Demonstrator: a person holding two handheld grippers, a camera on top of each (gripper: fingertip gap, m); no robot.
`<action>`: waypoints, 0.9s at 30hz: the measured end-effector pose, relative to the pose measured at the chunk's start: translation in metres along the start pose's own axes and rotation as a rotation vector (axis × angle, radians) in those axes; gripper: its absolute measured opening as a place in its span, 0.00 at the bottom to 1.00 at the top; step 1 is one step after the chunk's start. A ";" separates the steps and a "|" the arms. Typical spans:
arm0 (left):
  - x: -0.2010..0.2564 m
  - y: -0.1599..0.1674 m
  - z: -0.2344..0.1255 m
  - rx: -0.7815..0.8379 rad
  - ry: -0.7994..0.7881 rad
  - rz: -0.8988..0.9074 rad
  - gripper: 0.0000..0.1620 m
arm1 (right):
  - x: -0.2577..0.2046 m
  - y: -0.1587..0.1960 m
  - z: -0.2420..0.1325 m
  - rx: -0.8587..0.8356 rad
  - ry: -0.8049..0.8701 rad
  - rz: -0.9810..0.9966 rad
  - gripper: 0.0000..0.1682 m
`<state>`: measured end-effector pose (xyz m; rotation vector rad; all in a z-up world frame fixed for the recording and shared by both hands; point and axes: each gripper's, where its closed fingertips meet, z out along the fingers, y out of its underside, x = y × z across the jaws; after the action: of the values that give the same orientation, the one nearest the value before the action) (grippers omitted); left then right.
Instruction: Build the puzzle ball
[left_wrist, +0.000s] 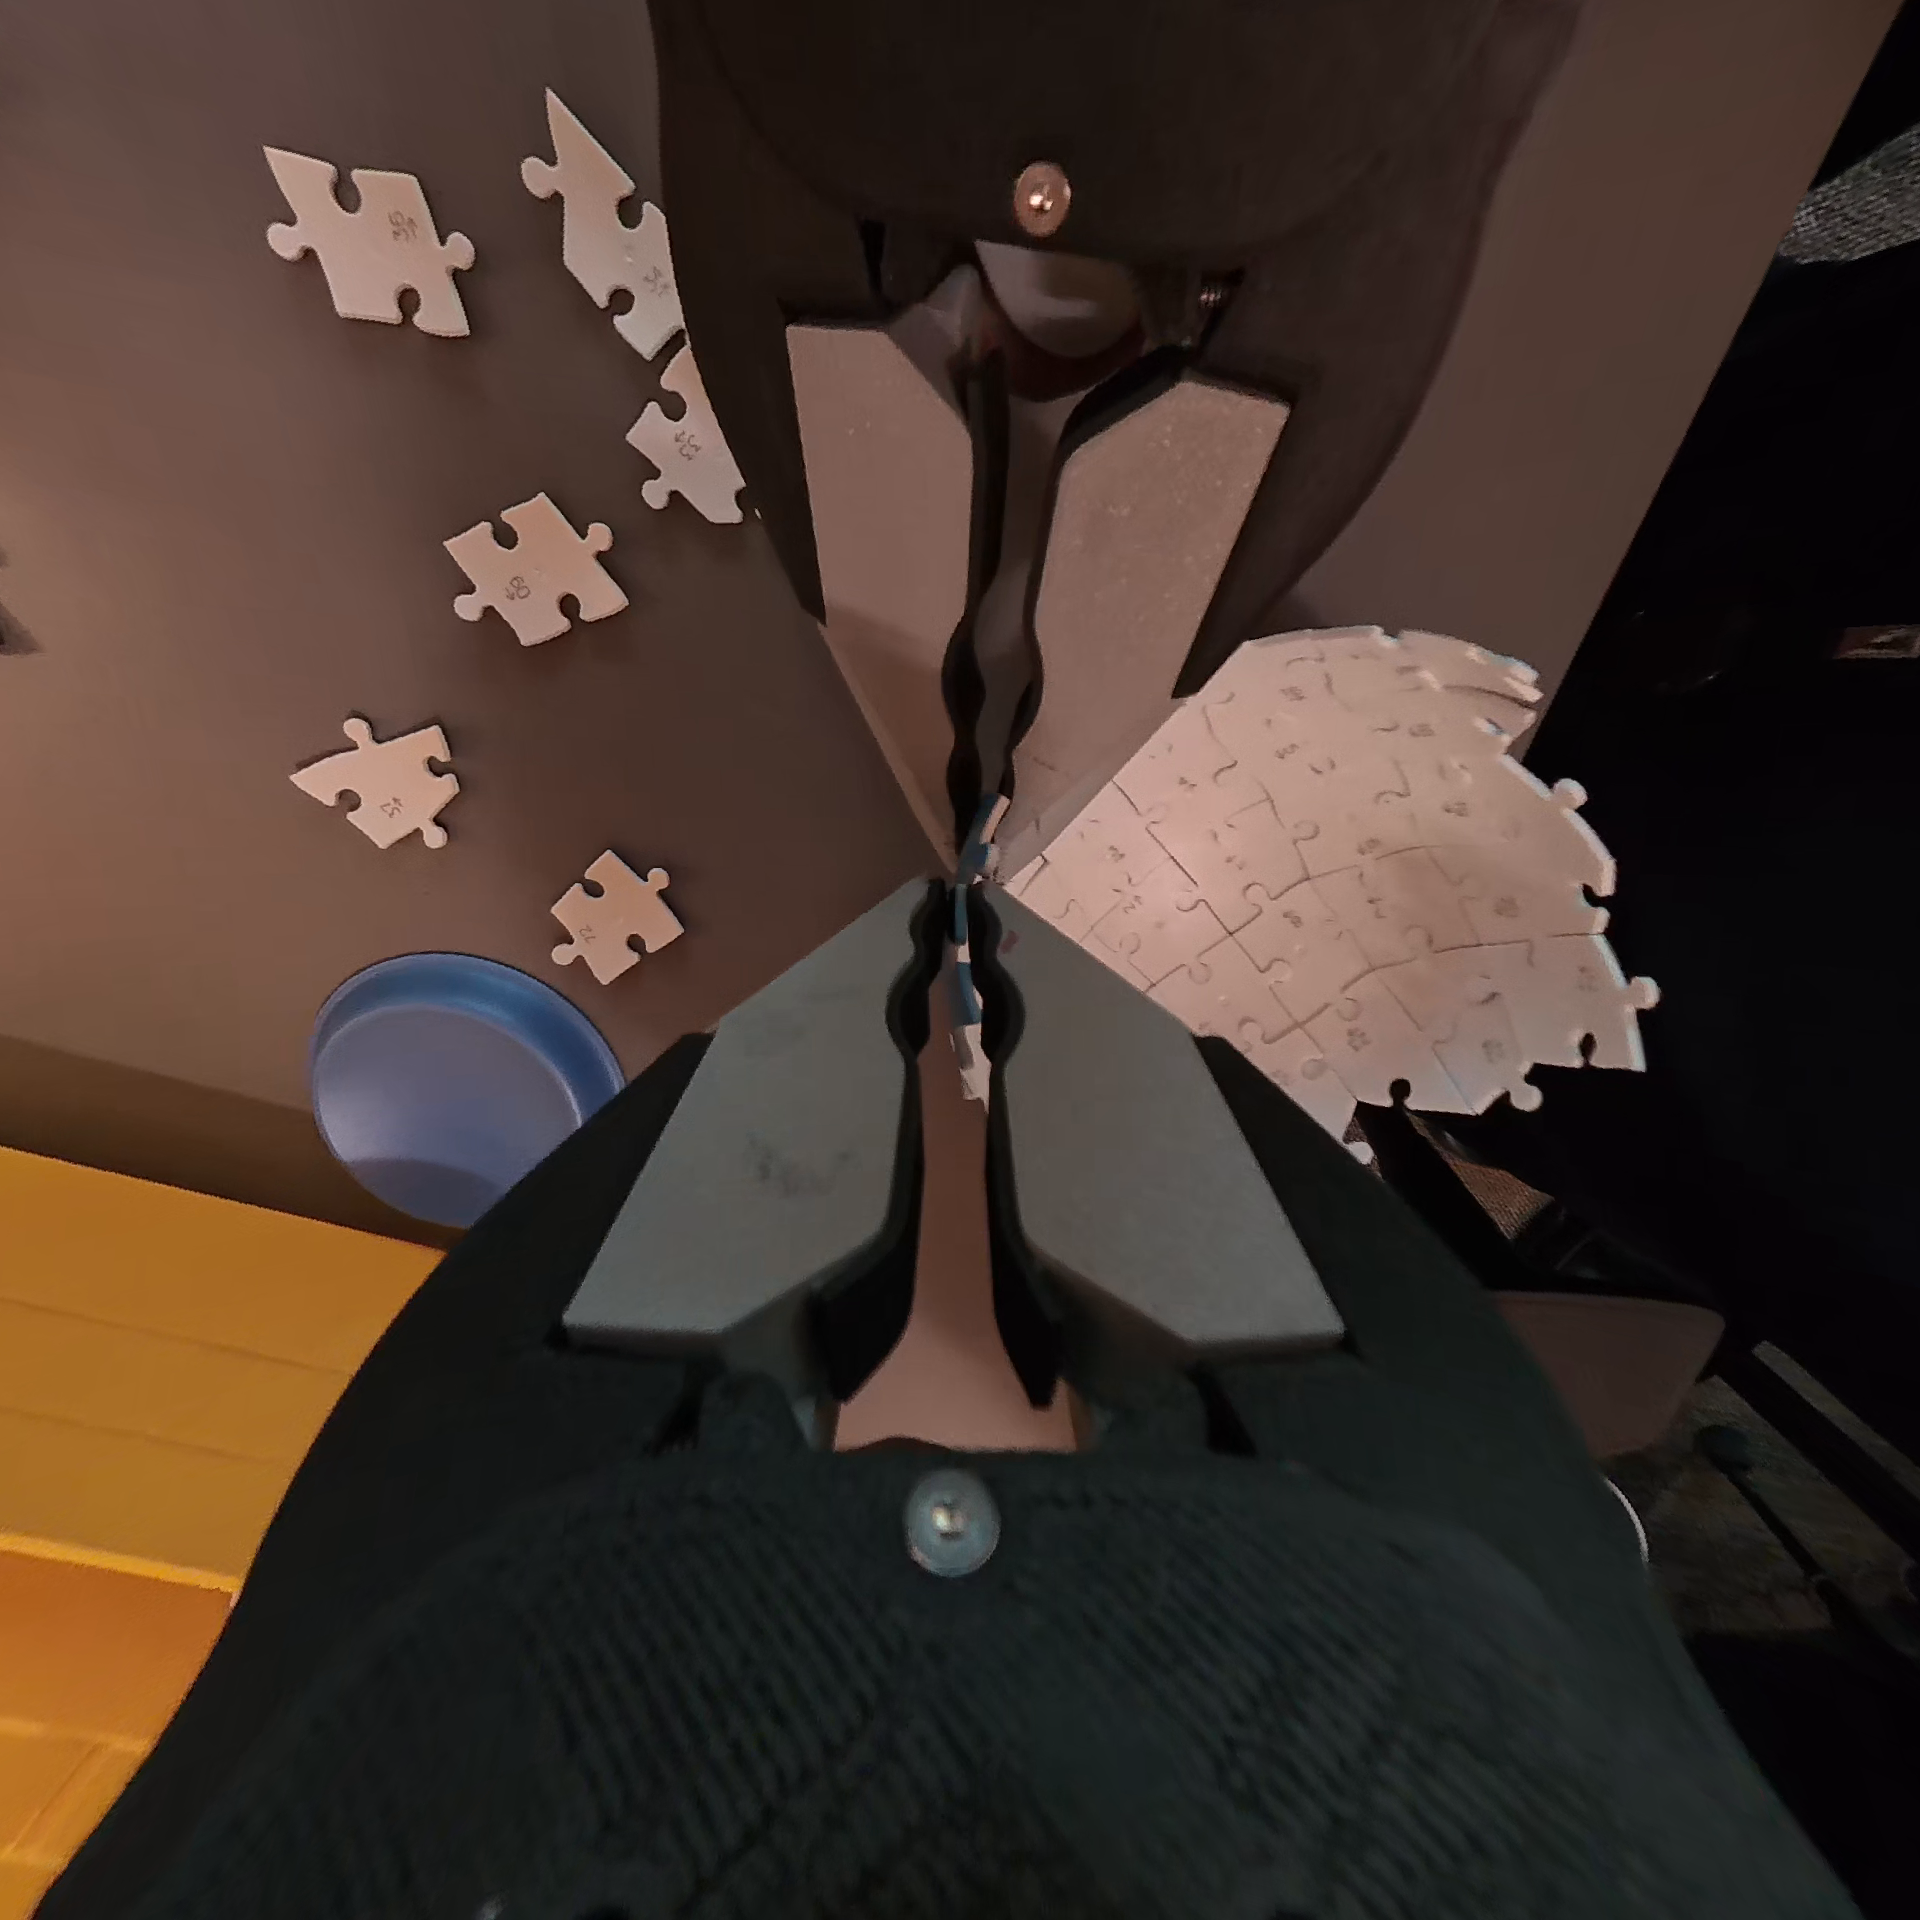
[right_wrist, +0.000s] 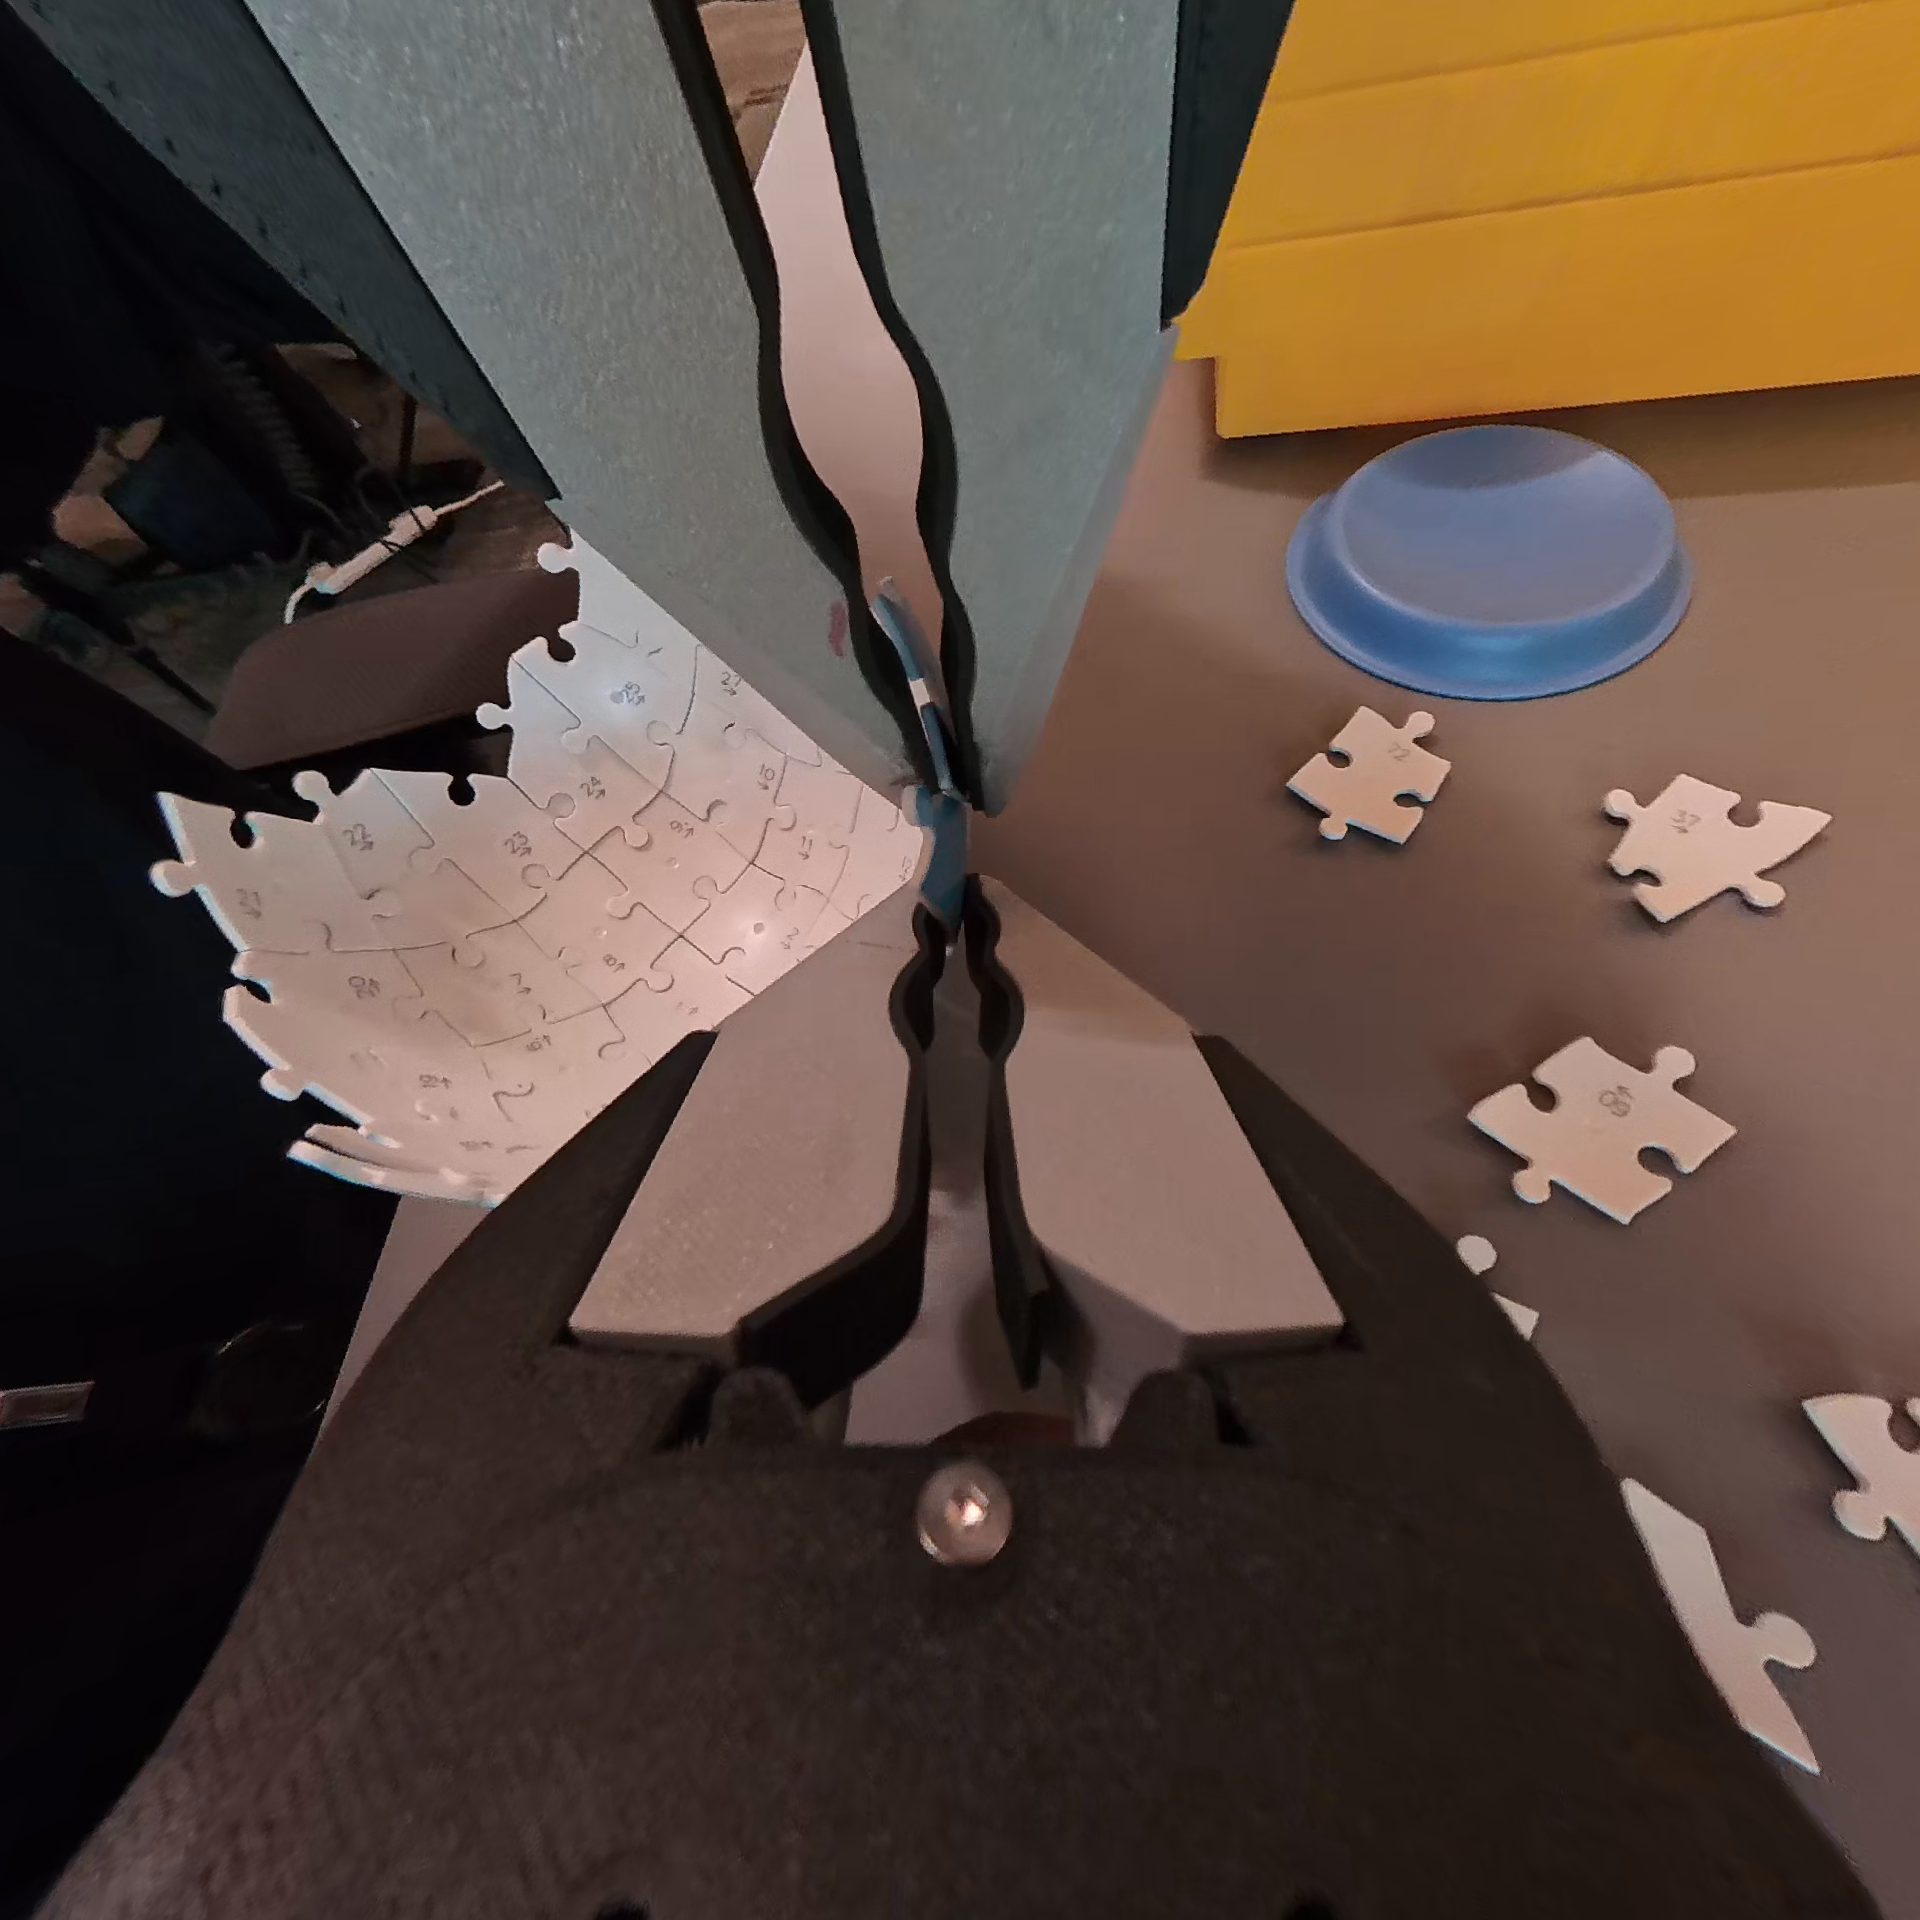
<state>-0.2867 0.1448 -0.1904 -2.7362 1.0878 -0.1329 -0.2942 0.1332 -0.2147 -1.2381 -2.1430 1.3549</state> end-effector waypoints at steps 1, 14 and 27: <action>0.000 0.000 0.000 -0.002 0.000 -0.001 0.01 | 0.000 0.000 0.000 -0.003 0.005 -0.001 0.00; -0.005 0.003 0.002 0.008 0.025 -0.034 0.01 | 0.001 0.000 -0.001 0.011 -0.016 0.081 0.01; -0.008 0.008 0.005 0.000 0.027 -0.041 0.01 | 0.004 0.000 -0.003 0.011 -0.038 0.098 0.06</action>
<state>-0.2965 0.1454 -0.1968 -2.7660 1.0383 -0.1757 -0.2941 0.1380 -0.2142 -1.3390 -2.1222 1.4389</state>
